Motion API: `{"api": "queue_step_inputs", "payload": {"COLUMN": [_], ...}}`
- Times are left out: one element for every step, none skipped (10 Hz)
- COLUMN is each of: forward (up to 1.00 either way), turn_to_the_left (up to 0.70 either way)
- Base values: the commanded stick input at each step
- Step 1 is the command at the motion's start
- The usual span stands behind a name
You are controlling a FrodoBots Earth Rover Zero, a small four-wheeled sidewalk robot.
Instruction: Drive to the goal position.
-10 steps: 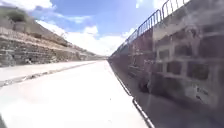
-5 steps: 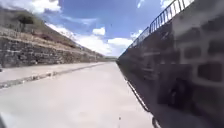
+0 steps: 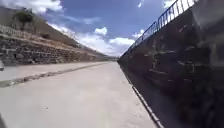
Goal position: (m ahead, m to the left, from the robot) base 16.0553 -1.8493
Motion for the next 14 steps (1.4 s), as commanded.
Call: {"api": "queue_step_inputs", "payload": {"forward": [1.00,1.00,1.00,1.00,1.00,1.00,1.00,1.00,1.00,1.00,1.00,1.00,1.00,1.00], "turn_to_the_left": [0.00,0.00,0.00,0.00,0.00,0.00,0.00,0.00,0.00,0.00,0.00,0.00,0.00,0.00]}}
